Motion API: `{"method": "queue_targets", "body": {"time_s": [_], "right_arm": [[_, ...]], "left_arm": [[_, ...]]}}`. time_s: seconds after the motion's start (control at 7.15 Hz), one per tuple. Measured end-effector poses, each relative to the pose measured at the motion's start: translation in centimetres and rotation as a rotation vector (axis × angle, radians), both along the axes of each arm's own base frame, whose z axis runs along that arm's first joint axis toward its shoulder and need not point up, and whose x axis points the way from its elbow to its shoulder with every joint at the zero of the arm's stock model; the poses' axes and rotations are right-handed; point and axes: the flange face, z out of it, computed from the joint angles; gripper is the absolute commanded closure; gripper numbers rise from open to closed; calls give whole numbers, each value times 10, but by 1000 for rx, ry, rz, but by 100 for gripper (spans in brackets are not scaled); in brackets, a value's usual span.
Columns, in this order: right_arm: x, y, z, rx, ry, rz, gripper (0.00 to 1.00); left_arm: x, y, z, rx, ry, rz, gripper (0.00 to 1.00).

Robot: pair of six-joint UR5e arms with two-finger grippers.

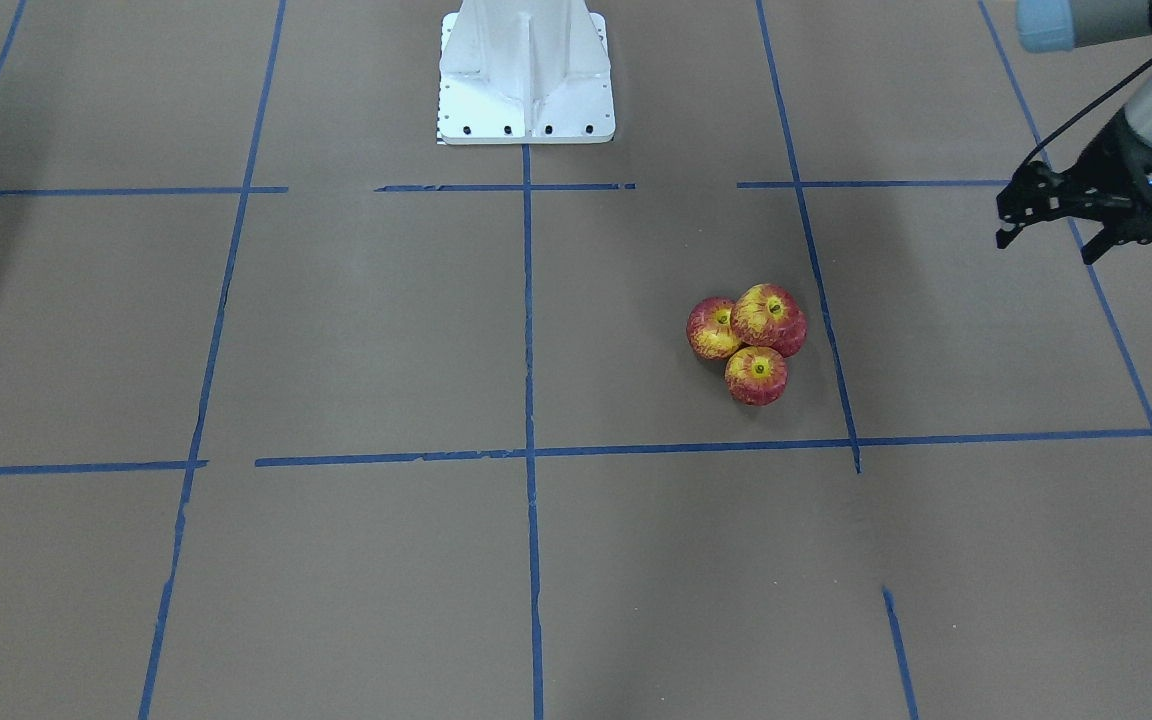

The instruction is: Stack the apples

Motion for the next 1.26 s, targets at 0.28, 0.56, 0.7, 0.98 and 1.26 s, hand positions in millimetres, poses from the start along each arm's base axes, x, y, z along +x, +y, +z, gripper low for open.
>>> {"method": "queue_targets", "body": {"time_s": [0.28, 0.56, 0.7, 0.98, 1.26], "right_arm": [[0, 0, 0, 0, 0, 0, 0], [0, 0, 0, 0, 0, 0, 0], [0, 0, 0, 0, 0, 0, 0], [0, 0, 0, 0, 0, 0, 0], [0, 0, 0, 0, 0, 0, 0]], "left_arm": [[-60, 13, 65, -14, 55, 36, 0], [-102, 37, 105, -54, 56, -6, 0], [-116, 42, 113, -63, 55, -35, 0], [-130, 45, 119, -69, 44, -64, 0], [-146, 48, 130, -84, -14, -101, 0]]}}
